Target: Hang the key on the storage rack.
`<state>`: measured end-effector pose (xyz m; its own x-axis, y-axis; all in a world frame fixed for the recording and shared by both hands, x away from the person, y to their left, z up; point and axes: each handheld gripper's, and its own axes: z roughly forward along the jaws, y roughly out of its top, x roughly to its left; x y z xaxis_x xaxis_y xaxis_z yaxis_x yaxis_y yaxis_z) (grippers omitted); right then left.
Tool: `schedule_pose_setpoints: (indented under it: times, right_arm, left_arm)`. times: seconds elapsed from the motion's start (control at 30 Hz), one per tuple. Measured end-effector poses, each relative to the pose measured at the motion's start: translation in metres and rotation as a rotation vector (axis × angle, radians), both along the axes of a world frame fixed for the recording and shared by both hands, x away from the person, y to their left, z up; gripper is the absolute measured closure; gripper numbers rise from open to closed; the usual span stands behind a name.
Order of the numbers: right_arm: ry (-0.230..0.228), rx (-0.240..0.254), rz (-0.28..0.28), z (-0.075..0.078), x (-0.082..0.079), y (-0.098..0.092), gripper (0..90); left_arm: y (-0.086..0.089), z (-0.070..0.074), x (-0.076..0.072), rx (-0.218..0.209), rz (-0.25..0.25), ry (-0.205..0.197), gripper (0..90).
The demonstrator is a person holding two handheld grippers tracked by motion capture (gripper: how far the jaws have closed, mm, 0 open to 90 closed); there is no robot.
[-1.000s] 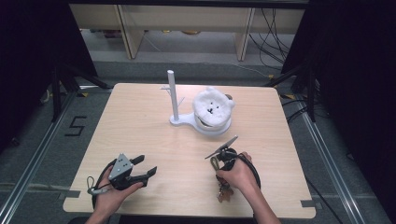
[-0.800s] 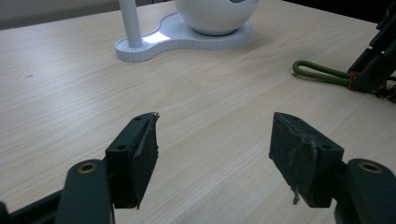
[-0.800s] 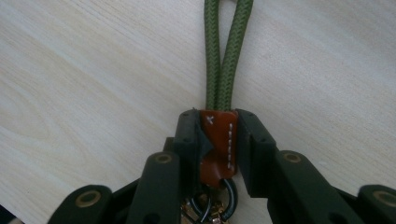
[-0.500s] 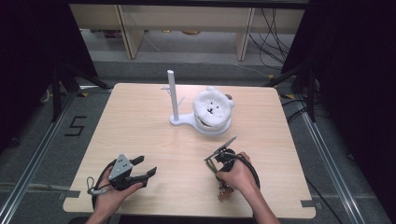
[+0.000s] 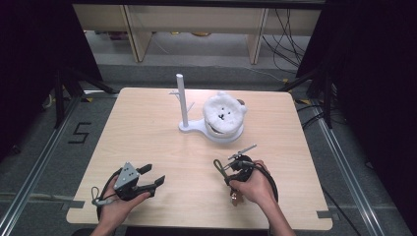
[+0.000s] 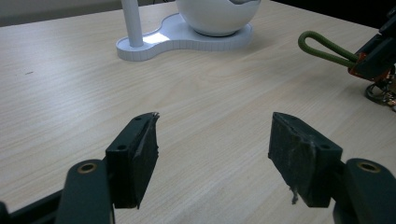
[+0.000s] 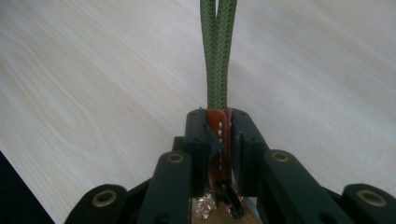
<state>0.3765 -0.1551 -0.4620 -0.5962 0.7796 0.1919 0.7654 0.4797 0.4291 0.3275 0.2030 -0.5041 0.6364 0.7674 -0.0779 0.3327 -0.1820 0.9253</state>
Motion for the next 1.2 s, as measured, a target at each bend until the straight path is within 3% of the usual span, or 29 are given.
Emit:
schedule_pose_setpoints:
  times: [0.07, 0.13, 0.2, 0.23, 0.27, 0.3, 0.33, 0.4, 0.43, 0.5, 0.53, 0.57, 0.63, 0.67, 0.7, 0.8, 0.83, 0.87, 0.9, 0.97, 1.1, 1.13, 1.17, 1.2]
  right_arm:
    - [-0.026, 0.023, 0.015, 0.001, -0.001, -0.001, 79.3]
    - [-0.108, 0.084, 0.032, 0.002, -0.004, -0.003, 79.3]
    - [-0.141, 0.130, 0.030, 0.003, -0.005, -0.004, 79.2]
    - [-0.141, 0.130, 0.030, 0.003, -0.005, -0.004, 79.2]
    - [-0.158, 0.166, -0.012, 0.005, -0.009, -0.005, 79.2]
    - [-0.189, 0.187, 0.000, 0.004, -0.007, -0.006, 79.2]
    - [-0.221, 0.213, 0.008, 0.003, -0.007, -0.007, 79.2]
    - [-0.230, 0.227, 0.004, 0.003, -0.007, -0.008, 79.2]
    - [-0.263, 0.284, 0.004, 0.001, -0.007, -0.011, 79.1]
    - [-0.274, 0.301, -0.007, 0.001, -0.008, -0.011, 79.1]
    - [-0.307, 0.313, -0.001, 0.001, -0.007, -0.013, 79.1]
    - [-0.334, 0.354, 0.006, -0.001, -0.008, -0.014, 79.1]
    - [-0.355, 0.348, 0.009, 0.000, -0.008, -0.015, 79.0]
    - [-0.366, 0.378, 0.007, -0.001, -0.009, -0.015, 79.1]
    - [-0.411, 0.392, 0.016, -0.001, -0.010, -0.016, 79.1]
    - [-0.446, 0.414, 0.022, -0.001, -0.011, -0.016, 79.1]
    - [-0.487, 0.443, 0.016, -0.001, -0.012, -0.015, 79.1]
    - [-0.487, 0.443, 0.016, -0.001, -0.012, -0.015, 79.1]
    - [-0.527, 0.465, 0.031, 0.000, -0.012, -0.015, 79.2]
    - [-0.559, 0.470, 0.035, 0.001, -0.012, -0.014, 79.2]
    - [-0.582, 0.511, 0.022, 0.002, -0.013, -0.011, 79.2]
    - [-0.605, 0.519, 0.041, 0.002, -0.012, -0.010, 79.2]
    - [-0.594, 0.520, 0.030, 0.003, -0.014, -0.009, 79.2]
    - [-0.627, 0.509, 0.042, 0.004, -0.012, -0.009, 79.2]
  left_arm:
    - [0.000, 0.000, 0.000, -0.007, 0.001, 0.001, 32.1]
    - [0.000, 0.000, 0.001, -0.041, -0.005, 0.001, 32.1]
    - [-0.001, 0.002, 0.001, -0.047, 0.000, 0.004, 32.1]
    - [-0.001, 0.002, 0.001, -0.047, 0.000, 0.004, 32.1]
    - [-0.001, 0.002, 0.001, -0.057, -0.003, 0.006, 32.3]
    - [-0.001, 0.003, 0.002, -0.076, -0.011, 0.001, 32.5]
    - [-0.002, 0.004, 0.001, -0.072, -0.004, 0.005, 32.7]
    - [-0.002, 0.004, 0.001, -0.080, -0.005, 0.003, 32.9]
    - [-0.002, 0.004, 0.001, -0.080, -0.004, 0.000, 33.6]
    - [-0.002, 0.004, 0.001, -0.080, -0.006, -0.001, 33.8]
    - [-0.002, 0.004, 0.001, -0.080, -0.007, -0.002, 33.8]
    - [-0.002, 0.005, 0.002, -0.083, -0.009, -0.006, 34.0]
    - [-0.003, 0.005, 0.002, -0.082, -0.009, -0.008, 34.1]
    - [-0.003, 0.006, 0.002, -0.083, -0.011, -0.010, 34.3]
    - [-0.004, 0.007, 0.003, -0.098, -0.022, -0.014, 34.5]
    - [-0.005, 0.009, 0.004, -0.103, -0.023, -0.010, 35.9]
    - [-0.006, 0.011, 0.005, -0.117, -0.030, -0.009, 36.6]
    - [-0.007, 0.011, 0.006, -0.136, -0.036, -0.010, 36.6]
    - [-0.008, 0.013, 0.008, -0.150, -0.040, -0.007, 37.1]
    - [-0.011, 0.019, 0.010, -0.155, -0.041, -0.003, 37.5]
    - [-0.016, 0.028, 0.015, -0.168, -0.069, -0.014, 38.3]
    - [-0.018, 0.030, 0.017, -0.182, -0.078, -0.018, 39.0]
    - [-0.020, 0.035, 0.019, -0.185, -0.086, -0.017, 39.6]
    - [-0.022, 0.039, 0.021, -0.192, -0.099, -0.023, 40.2]
